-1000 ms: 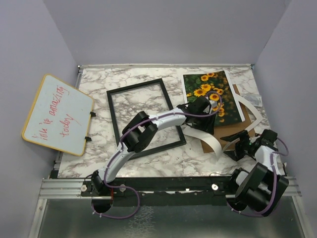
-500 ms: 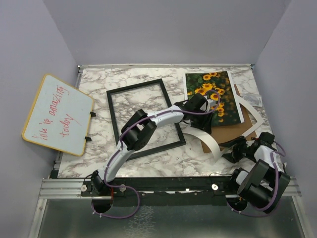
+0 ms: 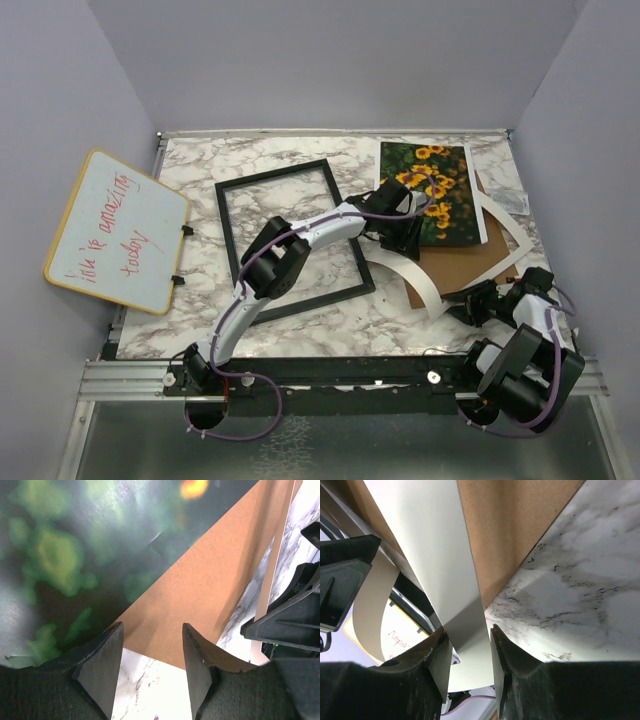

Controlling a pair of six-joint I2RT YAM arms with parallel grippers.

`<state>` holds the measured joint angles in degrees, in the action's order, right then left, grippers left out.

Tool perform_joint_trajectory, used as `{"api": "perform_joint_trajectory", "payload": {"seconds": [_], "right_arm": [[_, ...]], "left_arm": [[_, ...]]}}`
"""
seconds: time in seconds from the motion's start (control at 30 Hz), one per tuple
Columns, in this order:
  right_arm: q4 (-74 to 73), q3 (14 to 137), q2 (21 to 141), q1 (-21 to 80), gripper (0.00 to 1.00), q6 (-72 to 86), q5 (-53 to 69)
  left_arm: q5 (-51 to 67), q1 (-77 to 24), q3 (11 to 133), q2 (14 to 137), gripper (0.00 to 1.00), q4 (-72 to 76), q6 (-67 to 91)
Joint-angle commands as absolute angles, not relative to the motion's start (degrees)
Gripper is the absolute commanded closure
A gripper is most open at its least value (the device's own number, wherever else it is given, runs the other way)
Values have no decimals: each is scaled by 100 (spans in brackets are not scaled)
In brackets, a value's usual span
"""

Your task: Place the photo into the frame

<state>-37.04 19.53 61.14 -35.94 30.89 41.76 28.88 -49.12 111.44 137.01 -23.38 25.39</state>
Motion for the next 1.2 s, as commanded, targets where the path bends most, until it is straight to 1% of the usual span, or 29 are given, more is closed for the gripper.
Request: {"api": "perform_joint_trajectory", "payload": {"seconds": [0.0,0.17,0.33,0.43,0.57,0.7,0.83,0.87,0.93,1.03,1.17], "right_arm": [[-3885,2021,5982,-3568,64,3060,4298],[-3907,1998,5889,-3568,65,3067,4319],[-3939,1959,5790,-3568,67,3059,4285],[-4001,1968,5715,-3568,67,3128,4202],[-4010,1967,5600,-3569,68,3190,4217],[-3921,1935,5636,-3568,68,3179,4358],[-3837,1917,5698,-3564,69,3213,4501],[-3806,1908,5710,-3567,69,3231,4546],[-3751,1899,5749,-3561,69,3278,4635],[-3730,1905,5799,-3560,69,3340,4709],[-3700,1866,5818,-3560,69,3453,4799]], "left_arm": [[2644,-4881,11469,13715,47,-2632,2467],[1813,-4832,11702,13500,40,-2823,2668],[934,-4818,11665,13123,33,-2885,2976],[223,-4789,11420,12816,30,-2955,3306],[-249,-4661,10887,12421,28,-2956,3754],[-25,-4646,10465,12096,26,-2918,3907],[571,-4736,9754,11774,23,-2502,4305],[711,-4782,9549,11708,21,-2312,4407],[859,-4903,9273,11645,15,-2029,4564],[864,-5083,9009,11622,10,-1867,4701],[1150,-5210,8446,11442,7,-813,5148]]}}
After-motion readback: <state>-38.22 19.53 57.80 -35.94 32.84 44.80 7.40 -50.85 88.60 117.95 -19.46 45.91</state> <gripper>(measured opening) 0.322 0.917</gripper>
